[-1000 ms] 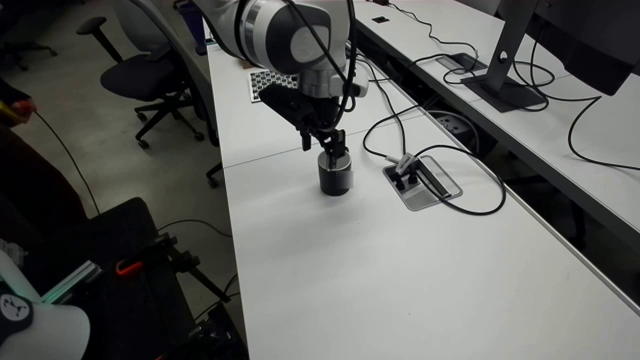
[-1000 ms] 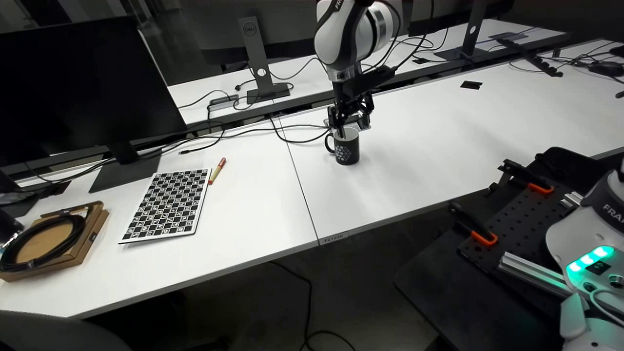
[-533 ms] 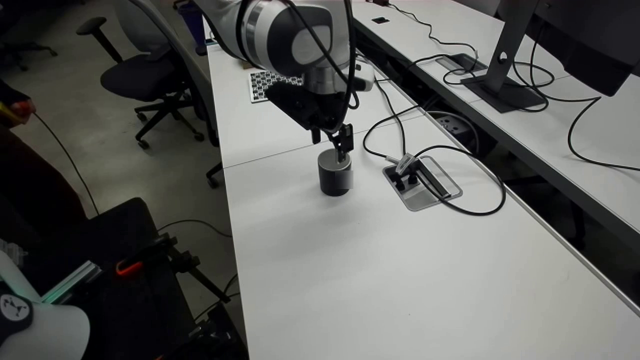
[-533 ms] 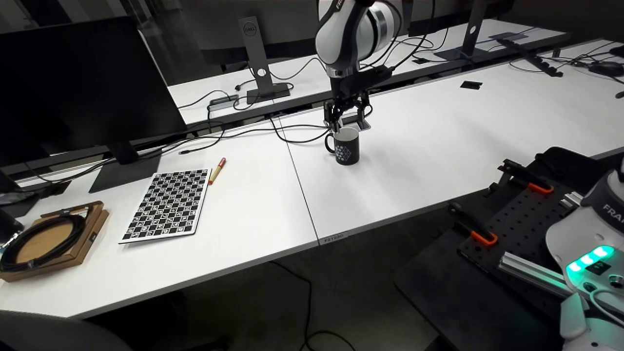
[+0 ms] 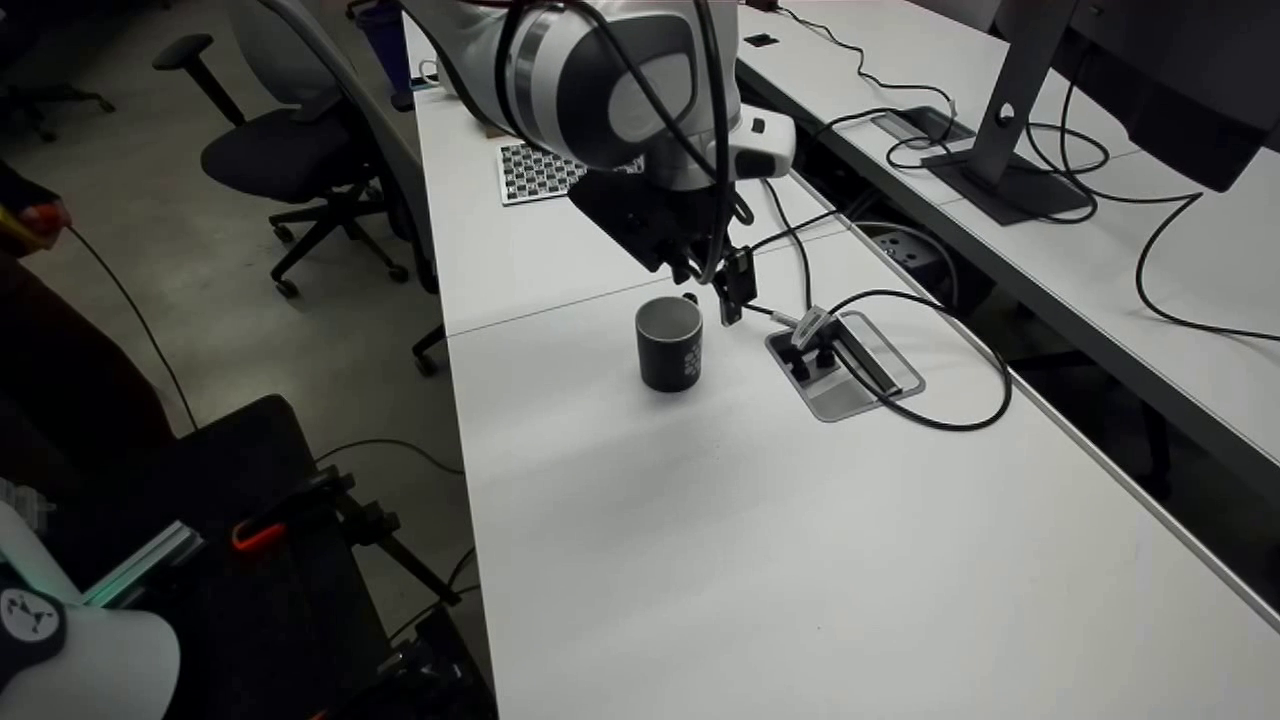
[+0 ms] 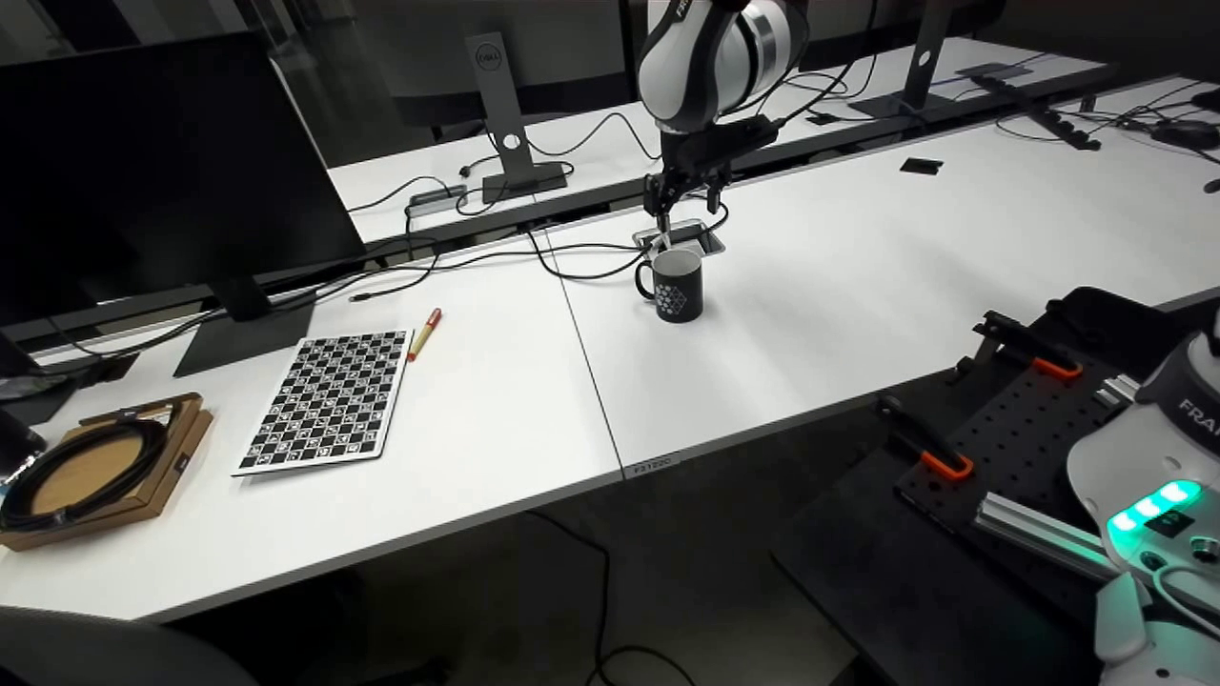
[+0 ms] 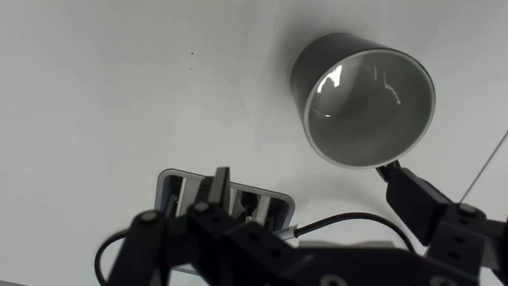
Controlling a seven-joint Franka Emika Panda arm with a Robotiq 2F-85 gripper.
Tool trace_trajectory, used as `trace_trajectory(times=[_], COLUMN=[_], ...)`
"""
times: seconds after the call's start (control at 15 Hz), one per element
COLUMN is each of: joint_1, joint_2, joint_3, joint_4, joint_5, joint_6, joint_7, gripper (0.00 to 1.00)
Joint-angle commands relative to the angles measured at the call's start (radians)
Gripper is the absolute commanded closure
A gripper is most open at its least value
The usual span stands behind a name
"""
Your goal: Slide the mug to the right
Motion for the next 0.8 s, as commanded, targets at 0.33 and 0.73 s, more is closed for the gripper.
trace_trajectory(times=[0.33, 0.73], joint_1=[0.013, 0.034], joint_2=[0.023, 0.086], joint_3=[-0.004, -0.018], joint_4=[-0.025, -0.005], joint_5=[0.017, 0.013], joint_6=[0.036, 0.087], joint_7=[0.006, 0.041], gripper=[0.00, 0.00])
